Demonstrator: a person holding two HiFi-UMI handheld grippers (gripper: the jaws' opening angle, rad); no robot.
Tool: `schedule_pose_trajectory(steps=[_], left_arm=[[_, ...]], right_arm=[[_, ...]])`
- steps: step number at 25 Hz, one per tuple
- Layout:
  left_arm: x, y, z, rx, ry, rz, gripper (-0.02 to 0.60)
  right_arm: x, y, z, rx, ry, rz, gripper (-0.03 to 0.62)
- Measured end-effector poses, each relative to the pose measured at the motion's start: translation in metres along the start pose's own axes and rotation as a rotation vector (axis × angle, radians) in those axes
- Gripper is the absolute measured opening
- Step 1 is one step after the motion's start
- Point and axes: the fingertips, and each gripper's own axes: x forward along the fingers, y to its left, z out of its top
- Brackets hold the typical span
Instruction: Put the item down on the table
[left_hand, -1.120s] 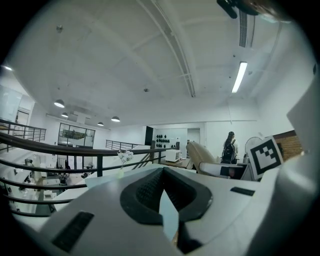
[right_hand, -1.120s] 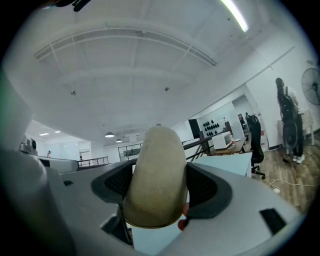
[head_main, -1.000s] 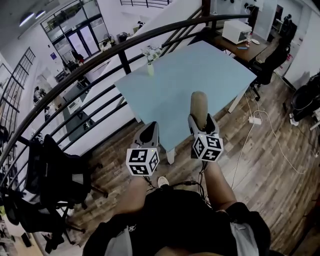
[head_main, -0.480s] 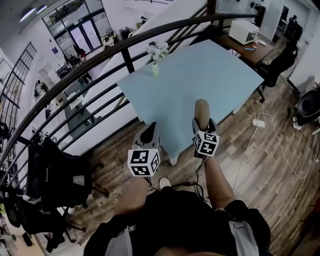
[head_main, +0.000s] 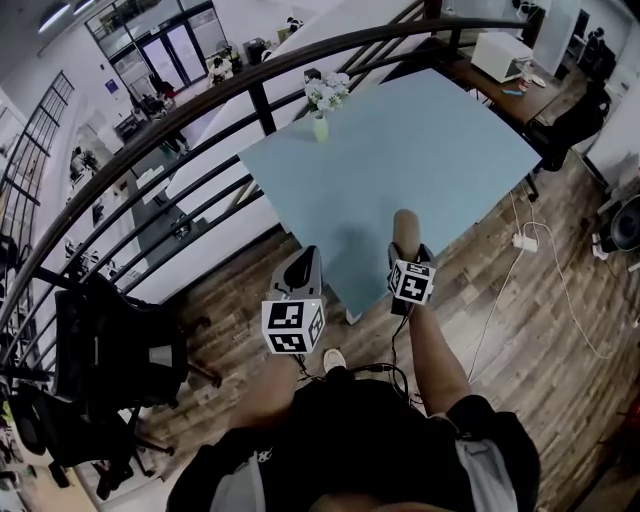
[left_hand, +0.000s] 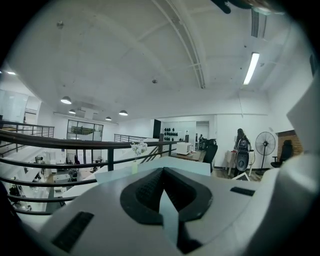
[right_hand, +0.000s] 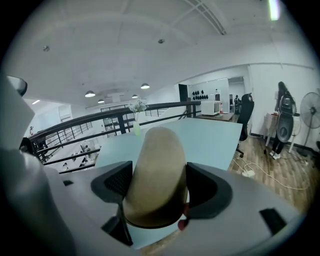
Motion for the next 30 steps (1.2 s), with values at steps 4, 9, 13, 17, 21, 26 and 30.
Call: schedule_pose_trajectory(steps=[4,9,13,17,21,26,30], left_arm=[[0.005,0.011,-0.004,0.004,0.001,0.001,0.014],[0.011,0.018,0.001,0.004,-0.016,-0.019,0.014],[0.017,0.02,0.001,0.002,-0.009,-0.037,0.014],[0.021,0.022,0.0,0.004,0.0,-0.051,0.014],[0.025,0.023,0.0,-0.001,0.002,-0.059,0.014],[0.03,0.024,0.0,-0.008,0.006,-0.06,0.014],[0.033,0.022,-0.001,-0.009,0.006,-0.064,0.014]], right_arm=[[0.019,0.006,-0.02,-0.013,0.06,-0.014,0.344],[0.033,0.011,-0.034,-0.027,0.11,-0.017,0.344],[0.041,0.011,-0.039,-0.037,0.133,-0.027,0.344],[0.049,0.013,-0.045,-0.038,0.157,-0.032,0.344],[0.056,0.015,-0.055,-0.029,0.198,-0.007,0.347],[0.059,0.016,-0.059,-0.062,0.253,-0.021,0.337],[0.059,0.015,-0.051,-0.068,0.195,-0.015,0.337]])
